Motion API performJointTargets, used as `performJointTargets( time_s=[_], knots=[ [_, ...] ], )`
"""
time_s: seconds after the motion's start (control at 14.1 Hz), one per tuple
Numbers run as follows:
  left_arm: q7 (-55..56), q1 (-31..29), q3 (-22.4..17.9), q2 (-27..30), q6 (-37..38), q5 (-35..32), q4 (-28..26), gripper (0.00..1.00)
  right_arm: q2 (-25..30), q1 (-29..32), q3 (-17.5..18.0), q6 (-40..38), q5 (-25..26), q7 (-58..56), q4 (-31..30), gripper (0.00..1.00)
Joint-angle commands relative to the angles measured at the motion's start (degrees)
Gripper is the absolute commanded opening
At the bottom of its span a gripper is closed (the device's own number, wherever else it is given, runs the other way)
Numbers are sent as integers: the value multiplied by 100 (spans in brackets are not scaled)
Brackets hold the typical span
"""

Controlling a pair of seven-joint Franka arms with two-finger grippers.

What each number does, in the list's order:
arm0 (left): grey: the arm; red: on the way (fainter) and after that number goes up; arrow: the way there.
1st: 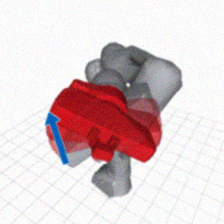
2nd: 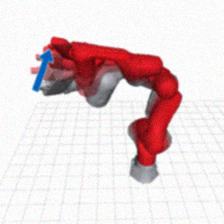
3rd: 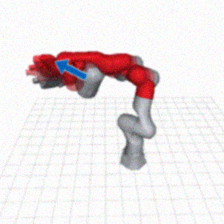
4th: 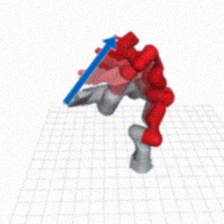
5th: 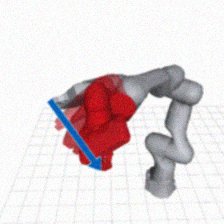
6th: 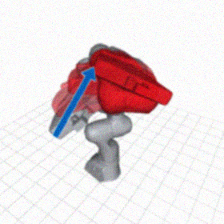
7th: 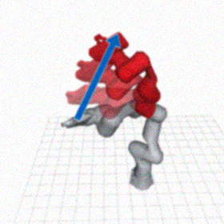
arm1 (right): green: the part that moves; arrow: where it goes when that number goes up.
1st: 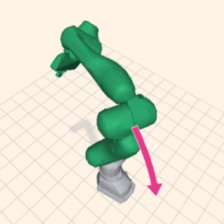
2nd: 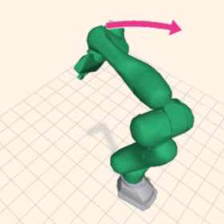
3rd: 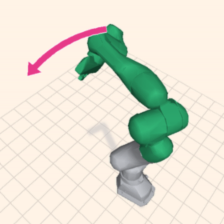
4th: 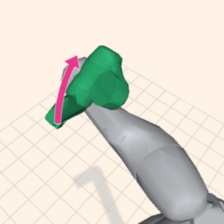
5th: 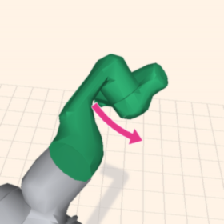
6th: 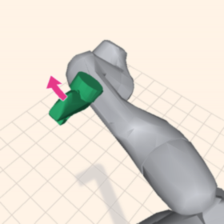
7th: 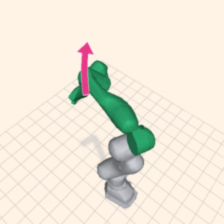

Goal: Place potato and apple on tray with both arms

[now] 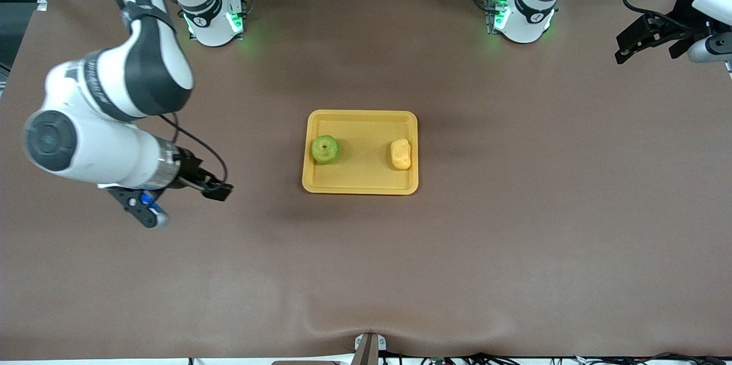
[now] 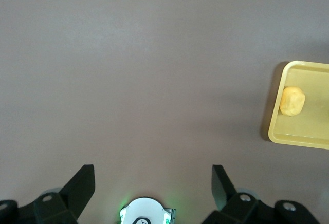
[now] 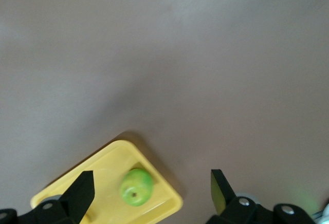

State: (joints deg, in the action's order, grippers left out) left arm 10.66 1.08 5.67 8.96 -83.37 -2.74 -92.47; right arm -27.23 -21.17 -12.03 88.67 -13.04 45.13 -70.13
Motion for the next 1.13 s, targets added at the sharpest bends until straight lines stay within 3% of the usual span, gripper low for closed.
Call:
performJointTargets(
  time_s=[0.0, 0.5, 0.78, 1.06],
  knots=[
    [-11, -12, 5, 89, -22, 89, -35, 100, 401, 253, 78, -218, 249, -582, -36, 100],
    [-11, -12, 5, 89, 5, 89, -35, 100, 1087, 1395, 157, -772, 241, -3095, -80, 100],
    [-11, -3, 5, 89, 5, 89, -26, 100, 1500, 1633, 157, -1036, 697, -4211, -124, 100],
    [-11, -3, 5, 71, -13, 89, -26, 100, 2124, 1967, 166, -1010, 733, -5014, -790, 100]
  ],
)
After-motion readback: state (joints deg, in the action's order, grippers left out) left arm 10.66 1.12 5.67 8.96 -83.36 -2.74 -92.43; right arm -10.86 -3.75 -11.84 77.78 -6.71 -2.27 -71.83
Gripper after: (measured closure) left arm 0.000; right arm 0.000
